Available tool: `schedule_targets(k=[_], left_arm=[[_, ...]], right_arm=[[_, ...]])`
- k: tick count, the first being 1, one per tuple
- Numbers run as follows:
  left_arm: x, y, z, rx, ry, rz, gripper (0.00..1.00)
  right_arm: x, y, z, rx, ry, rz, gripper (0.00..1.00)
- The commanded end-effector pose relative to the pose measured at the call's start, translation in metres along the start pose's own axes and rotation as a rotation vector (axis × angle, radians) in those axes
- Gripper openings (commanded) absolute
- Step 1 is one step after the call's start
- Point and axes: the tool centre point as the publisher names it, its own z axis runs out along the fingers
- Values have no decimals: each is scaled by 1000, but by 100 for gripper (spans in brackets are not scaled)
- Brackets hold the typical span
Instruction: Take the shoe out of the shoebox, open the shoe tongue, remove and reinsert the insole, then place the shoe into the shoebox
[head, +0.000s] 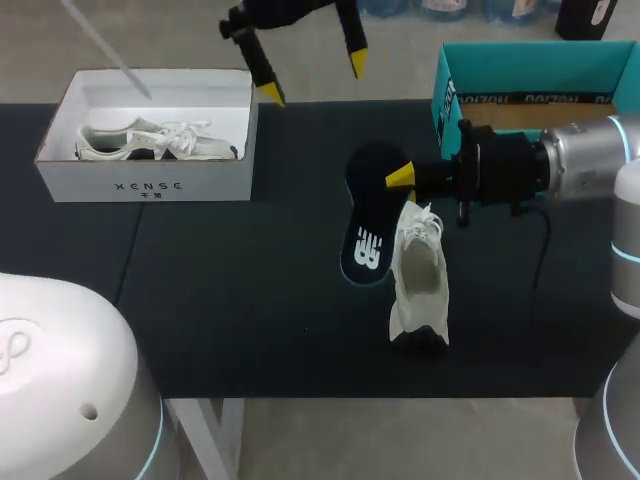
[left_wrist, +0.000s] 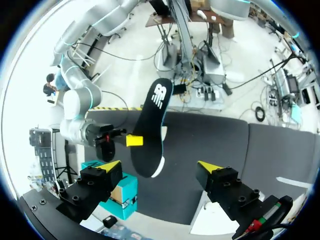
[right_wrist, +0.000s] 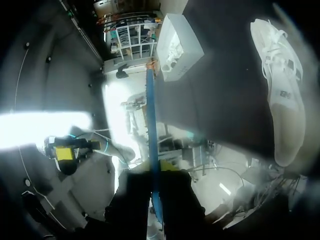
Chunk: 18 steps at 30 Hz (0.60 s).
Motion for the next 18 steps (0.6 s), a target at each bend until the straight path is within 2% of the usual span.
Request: schedule_targets(k=[1,4,9,18], left_arm=[[60,-6,9,100,-704,-25,100],[70,-11,14,133,-822,-49,100],[74,-20,19,159,-929,-61,100],[87,-20,35,181,-995,-97,100]], right_arm=[[0,0,1,0,-3,1,0],[0,0,1,0,-3,1,0],[0,0,1,0,-3,1,0],[0,0,1,0,-3,1,0]])
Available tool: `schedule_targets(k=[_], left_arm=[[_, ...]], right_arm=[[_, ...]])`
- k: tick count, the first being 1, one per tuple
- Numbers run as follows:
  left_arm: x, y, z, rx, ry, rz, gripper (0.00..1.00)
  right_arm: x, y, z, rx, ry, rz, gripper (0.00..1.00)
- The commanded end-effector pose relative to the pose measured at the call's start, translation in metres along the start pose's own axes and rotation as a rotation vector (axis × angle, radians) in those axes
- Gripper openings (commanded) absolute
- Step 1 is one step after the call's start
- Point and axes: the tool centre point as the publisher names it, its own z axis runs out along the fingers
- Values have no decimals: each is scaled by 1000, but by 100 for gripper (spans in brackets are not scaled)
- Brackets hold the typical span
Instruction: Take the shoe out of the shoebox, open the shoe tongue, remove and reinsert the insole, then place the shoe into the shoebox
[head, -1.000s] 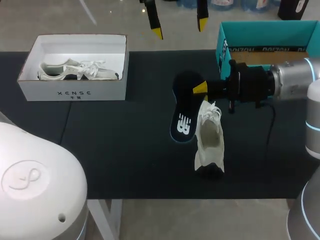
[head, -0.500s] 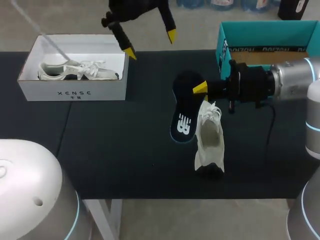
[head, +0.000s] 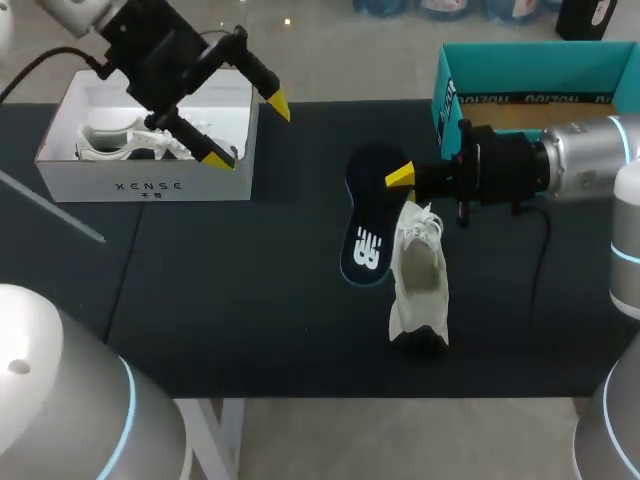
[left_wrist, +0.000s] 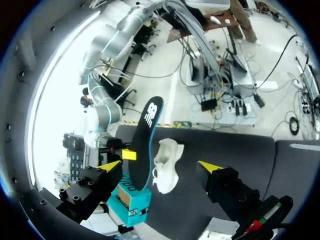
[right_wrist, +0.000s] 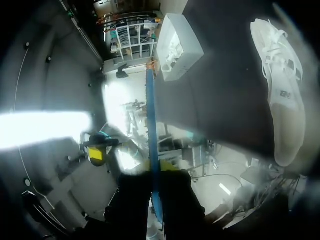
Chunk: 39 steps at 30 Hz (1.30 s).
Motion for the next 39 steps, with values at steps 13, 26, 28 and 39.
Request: schedule_targets(k=[13,26,28,39], left_arm=[[21,7,10,62,-601,-49,100],[21,7,10,62,-601,-49,100],[21,7,10,62,-601,-49,100],[3,8,34,86,-695,24,100]], right_arm=[[0,0,0,0,-3,1,0],[0,0,0,0,-3,1,0],[0,0,0,0,-3,1,0],[0,0,0,0,-3,1,0]])
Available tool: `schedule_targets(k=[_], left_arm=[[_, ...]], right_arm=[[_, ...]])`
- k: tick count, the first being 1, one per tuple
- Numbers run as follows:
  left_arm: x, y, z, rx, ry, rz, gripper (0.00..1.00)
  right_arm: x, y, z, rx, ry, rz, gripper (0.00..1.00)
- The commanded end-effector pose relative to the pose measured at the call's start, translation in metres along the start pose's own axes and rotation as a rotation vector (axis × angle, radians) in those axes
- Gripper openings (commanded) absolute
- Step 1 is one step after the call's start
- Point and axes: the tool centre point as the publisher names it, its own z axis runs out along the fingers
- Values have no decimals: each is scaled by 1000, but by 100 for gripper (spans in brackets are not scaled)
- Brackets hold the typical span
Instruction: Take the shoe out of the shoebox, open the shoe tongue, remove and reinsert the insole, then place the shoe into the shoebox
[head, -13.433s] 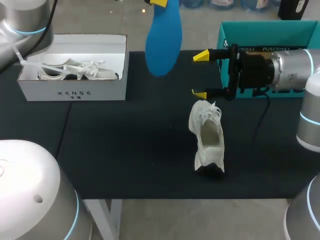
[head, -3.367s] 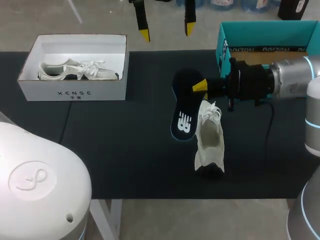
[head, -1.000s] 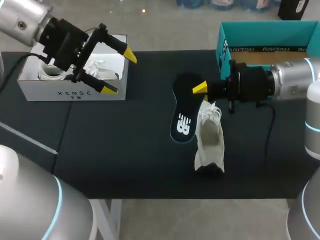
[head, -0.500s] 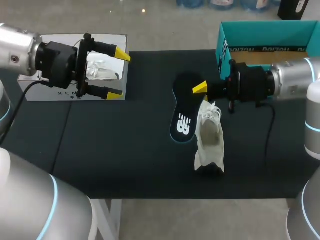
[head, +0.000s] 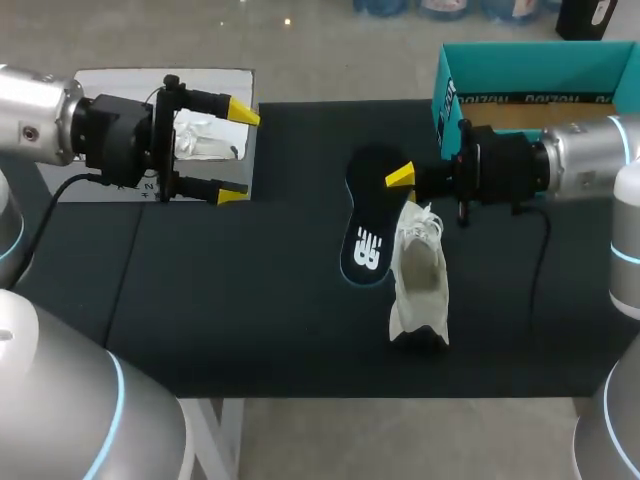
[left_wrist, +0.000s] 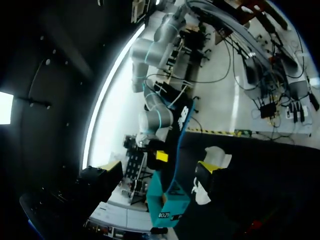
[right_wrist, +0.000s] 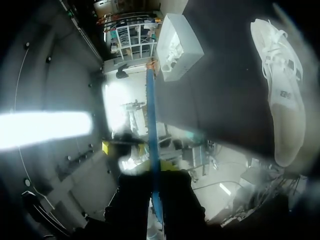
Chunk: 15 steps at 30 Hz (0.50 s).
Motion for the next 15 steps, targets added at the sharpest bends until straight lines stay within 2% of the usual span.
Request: schedule_targets(k=[1,7,15], left_arm=[[3,9,34,33,-75,57,100],[1,11,67,74,-113,120,100],[9,22,92,82,-101,139,100]], right_arm=[[0,0,0,0,-3,1,0],[0,0,0,0,-3,1,0],[0,0,0,0,-3,1,0]])
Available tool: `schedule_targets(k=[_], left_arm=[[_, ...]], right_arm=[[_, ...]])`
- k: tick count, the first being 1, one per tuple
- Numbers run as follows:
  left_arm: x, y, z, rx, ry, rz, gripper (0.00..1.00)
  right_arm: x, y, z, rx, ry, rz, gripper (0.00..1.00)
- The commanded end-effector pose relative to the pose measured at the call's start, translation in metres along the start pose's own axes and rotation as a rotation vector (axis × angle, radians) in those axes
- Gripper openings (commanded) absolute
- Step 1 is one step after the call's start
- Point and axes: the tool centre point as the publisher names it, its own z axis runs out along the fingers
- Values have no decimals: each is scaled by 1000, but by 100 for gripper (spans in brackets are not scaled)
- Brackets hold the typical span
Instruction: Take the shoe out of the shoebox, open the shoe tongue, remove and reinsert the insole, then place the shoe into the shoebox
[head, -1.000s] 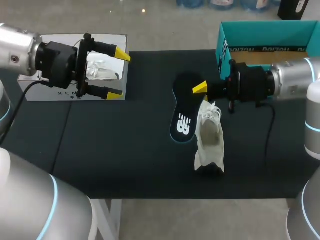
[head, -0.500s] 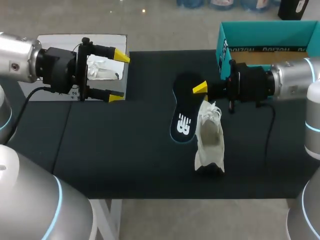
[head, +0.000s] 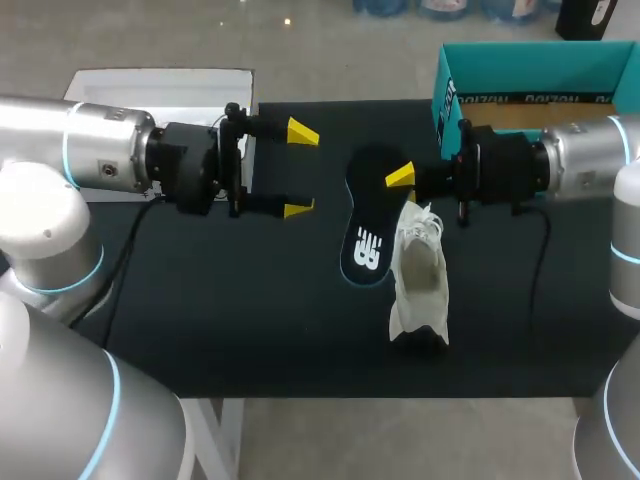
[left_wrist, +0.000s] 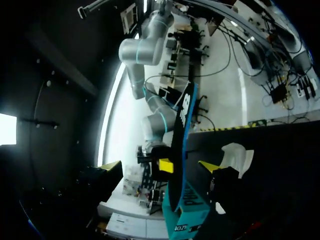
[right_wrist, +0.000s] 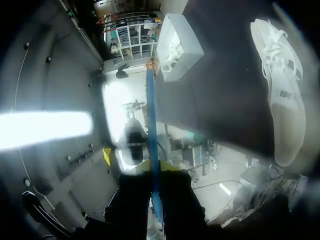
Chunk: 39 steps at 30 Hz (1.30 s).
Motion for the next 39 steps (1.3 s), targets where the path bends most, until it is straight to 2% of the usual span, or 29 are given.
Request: schedule_targets(k=[1,12,20,27,28,29,30,31,32,33,36,38,39], left_arm=[[3,12,19,17,-2,3,100],[17,8,53,39,-9,54,100],[21,0,60,40,-17,112,100],[22,1,62,19,-19,128,100],[22,1,63,18,-23,128,88],[21,1,63,18,-24,129,64],[21,1,63,16,-25,130,48],[21,2,64,15,-26,130,45],[21,2,65,14,-28,128,29],[22,3,66,14,-30,127,22],[24,4,69,11,-31,122,18],[26,5,71,5,-35,115,2],[27,6,71,1,-38,111,0]], right_arm=[[0,0,0,0,-3,1,0],[0,0,0,0,-3,1,0],[0,0,0,0,-3,1,0],[0,0,0,0,-3,1,0],[0,0,0,0,-3,1,0],[0,0,0,0,-3,1,0],[0,0,0,0,-3,1,0],[0,0,0,0,-3,1,0],[0,0,0,0,-3,1,0],[0,0,0,0,-3,1,0],[0,0,0,0,-3,1,0],[0,0,0,0,-3,1,0],[0,0,0,0,-3,1,0]])
